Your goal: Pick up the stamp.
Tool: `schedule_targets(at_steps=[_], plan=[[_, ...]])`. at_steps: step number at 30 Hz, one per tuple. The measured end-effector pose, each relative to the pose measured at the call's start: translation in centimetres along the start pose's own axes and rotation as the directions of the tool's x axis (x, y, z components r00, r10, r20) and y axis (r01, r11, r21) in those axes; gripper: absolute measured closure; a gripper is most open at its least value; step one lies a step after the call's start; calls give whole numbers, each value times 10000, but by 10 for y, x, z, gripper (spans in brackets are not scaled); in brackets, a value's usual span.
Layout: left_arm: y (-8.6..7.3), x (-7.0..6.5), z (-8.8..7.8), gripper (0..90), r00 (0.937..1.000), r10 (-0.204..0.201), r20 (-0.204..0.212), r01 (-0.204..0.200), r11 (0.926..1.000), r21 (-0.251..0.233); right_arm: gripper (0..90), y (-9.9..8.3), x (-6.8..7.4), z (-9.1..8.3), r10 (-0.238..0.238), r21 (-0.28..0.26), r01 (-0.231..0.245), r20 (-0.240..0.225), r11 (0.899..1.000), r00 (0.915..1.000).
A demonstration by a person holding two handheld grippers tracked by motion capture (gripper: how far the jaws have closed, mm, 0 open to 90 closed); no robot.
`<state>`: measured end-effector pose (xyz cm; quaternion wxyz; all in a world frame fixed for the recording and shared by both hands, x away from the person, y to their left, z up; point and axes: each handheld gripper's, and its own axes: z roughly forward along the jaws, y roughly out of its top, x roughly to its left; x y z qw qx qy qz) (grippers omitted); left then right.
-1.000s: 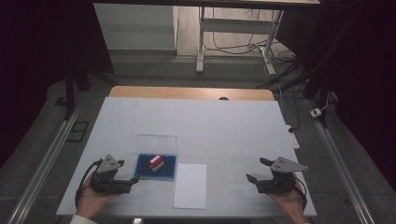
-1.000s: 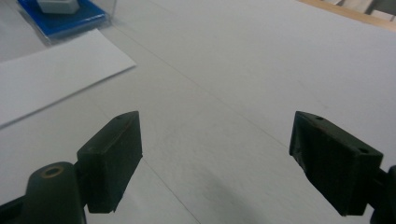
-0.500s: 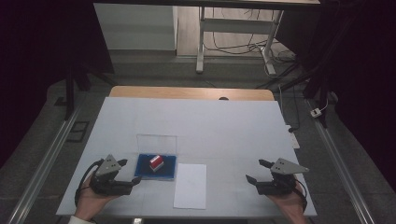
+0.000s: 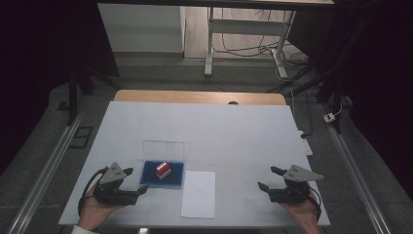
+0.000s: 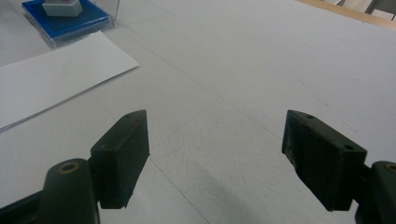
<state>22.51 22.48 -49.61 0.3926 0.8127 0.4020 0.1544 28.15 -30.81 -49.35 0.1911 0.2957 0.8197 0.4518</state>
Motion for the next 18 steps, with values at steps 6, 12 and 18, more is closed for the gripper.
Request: schedule_targets(at_steps=[6, 12, 18], plan=[[11, 0, -6, 197, 10000, 41, 21, -41, 9999, 109, 235, -2, -2, -2, 102, -49, -102, 77, 9999, 9999], [30, -2, -10, 204, 9995, 301, -61, -300, 9995, 138, 239, -3, -4, -2, 191, -4, -191, 193, 9998, 9996], [53, -2, -12, 214, 9984, 557, 71, -559, 9979, 330, 241, -4, -3, -2, 204, 74, -206, 249, 9998, 9995]])
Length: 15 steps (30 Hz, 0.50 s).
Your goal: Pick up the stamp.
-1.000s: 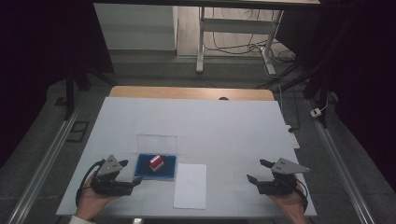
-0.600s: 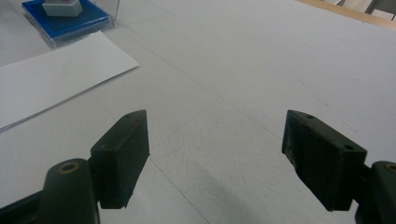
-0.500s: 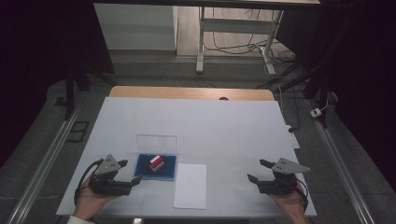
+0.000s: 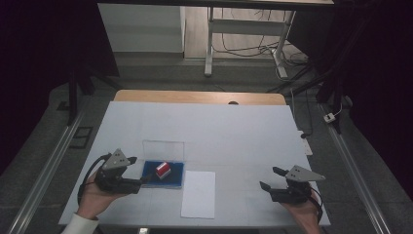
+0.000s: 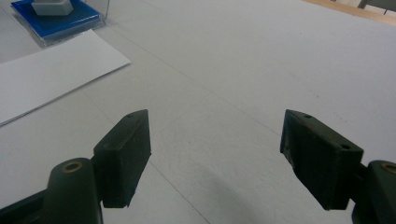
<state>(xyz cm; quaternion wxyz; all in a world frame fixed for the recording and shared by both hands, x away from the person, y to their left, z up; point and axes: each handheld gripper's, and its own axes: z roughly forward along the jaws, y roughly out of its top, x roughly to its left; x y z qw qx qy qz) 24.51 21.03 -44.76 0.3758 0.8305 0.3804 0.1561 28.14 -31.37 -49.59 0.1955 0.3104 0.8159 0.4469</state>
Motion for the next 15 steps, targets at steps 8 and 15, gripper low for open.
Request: schedule_targets(at_steps=[8, 15], plan=[[19, 2, 14, 223, 9998, 86, 179, -95, 9987, 503, 241, -1, 2, 3, 32, 120, -33, 82, 9999, 10000], [28, -2, 32, 234, 9996, 62, 260, -88, 9947, 1028, 241, -2, 3, 4, 38, 211, -38, -14, 9998, 10000]])
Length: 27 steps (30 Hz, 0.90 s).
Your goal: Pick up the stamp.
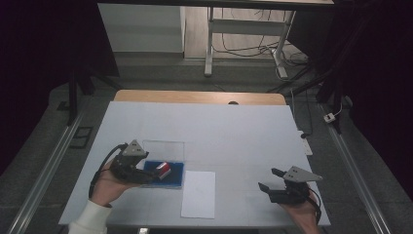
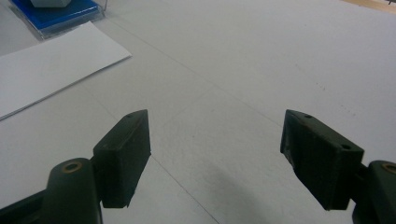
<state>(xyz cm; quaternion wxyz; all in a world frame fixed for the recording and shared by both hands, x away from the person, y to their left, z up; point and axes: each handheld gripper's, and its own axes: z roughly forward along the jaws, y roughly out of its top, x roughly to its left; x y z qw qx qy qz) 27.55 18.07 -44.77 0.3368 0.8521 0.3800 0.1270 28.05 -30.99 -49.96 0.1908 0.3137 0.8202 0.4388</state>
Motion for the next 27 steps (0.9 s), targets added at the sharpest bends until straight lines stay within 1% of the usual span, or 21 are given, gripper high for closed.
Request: schedule_targets(at_steps=[6, 7, 9, 15, 17, 23, 25, 27], plan=[[4, -3, 12, 248, 9999, -104, -88, 106, 9998, 139, 243, 0, 1, 1, -87, 115, 87, 40, 9999, 10000], [4, -4, 14, 252, 10000, -56, -81, 58, 9997, 231, 243, -1, 1, 1, -75, 116, 75, 39, 9999, 10000], [5, -4, 18, 270, 9998, 13, -194, -8, 9997, 250, 243, -1, 0, 2, -5, 64, 5, -63, 10000, 10000], [6, -4, 34, 332, 9999, 30, -109, -24, 9984, 571, 246, 1, 1, 3, -55, 82, 56, -121, 10000, 9999], [5, -4, 36, 357, 10000, 33, -61, -29, 9980, 633, 248, 0, 1, 2, -92, 155, 93, -69, 9998, 9999], [4, -3, 41, 413, 10000, -4, -41, 7, 9977, 681, 253, -2, 0, 2, -43, 129, 44, -84, 9999, 10000], [3, -3, 43, 427, 10000, 35, -37, -32, 9970, 774, 255, -2, 0, 2, -43, 207, 42, 20, 9998, 10000], [3, -3, 45, 446, 10000, 56, -82, -49, 9967, 808, 256, -3, 0, 2, -24, 212, 26, -61, 9998, 10000]])
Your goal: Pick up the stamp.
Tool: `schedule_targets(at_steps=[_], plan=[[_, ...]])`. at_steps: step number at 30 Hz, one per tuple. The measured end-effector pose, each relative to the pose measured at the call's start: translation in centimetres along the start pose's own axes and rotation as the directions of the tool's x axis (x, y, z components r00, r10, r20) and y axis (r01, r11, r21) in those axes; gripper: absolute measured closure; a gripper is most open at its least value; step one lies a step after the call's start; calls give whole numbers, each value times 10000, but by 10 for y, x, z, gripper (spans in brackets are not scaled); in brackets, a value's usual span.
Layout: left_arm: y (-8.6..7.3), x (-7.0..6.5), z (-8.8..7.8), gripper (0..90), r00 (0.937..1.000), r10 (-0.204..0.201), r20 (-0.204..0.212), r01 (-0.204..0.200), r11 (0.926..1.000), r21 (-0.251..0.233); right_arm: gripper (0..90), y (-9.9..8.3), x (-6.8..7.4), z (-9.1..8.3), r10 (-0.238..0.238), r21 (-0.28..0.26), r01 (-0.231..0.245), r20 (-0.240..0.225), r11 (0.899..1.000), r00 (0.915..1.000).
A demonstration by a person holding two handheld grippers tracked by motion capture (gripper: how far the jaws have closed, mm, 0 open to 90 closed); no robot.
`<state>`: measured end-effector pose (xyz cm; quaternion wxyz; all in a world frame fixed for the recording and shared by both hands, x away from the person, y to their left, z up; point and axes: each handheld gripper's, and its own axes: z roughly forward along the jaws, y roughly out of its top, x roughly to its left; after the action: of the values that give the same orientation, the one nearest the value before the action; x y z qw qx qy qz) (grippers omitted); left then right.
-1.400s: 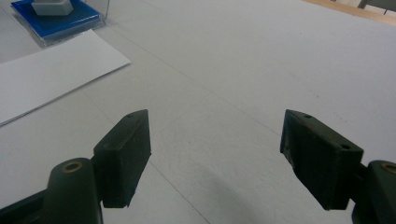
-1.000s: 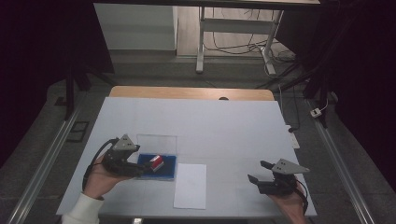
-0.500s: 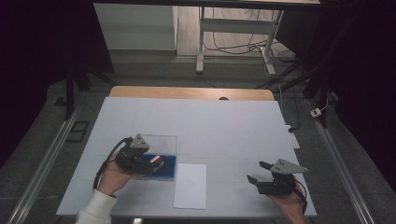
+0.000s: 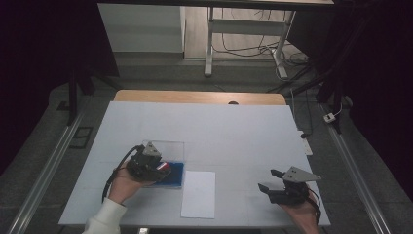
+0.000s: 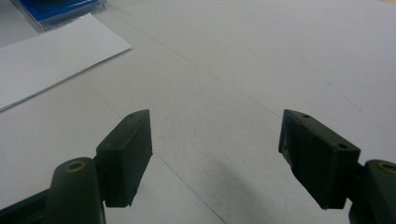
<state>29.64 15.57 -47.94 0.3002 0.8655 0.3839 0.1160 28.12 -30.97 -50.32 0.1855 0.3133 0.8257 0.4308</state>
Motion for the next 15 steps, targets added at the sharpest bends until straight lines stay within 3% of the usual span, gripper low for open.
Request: schedule_targets(at_steps=[5, 15], plan=[[-2, 0, 3, 539, 10000, -1, 26, 1, 10000, -45, 259, 1, 2, 1, -41, 0, 41, -39, 10000, 10000], [-3, 1, 6, 625, 10000, -1, 60, 1, 10000, -60, 265, -1, 0, 0, -53, 117, 52, 62, 9999, 10000]])
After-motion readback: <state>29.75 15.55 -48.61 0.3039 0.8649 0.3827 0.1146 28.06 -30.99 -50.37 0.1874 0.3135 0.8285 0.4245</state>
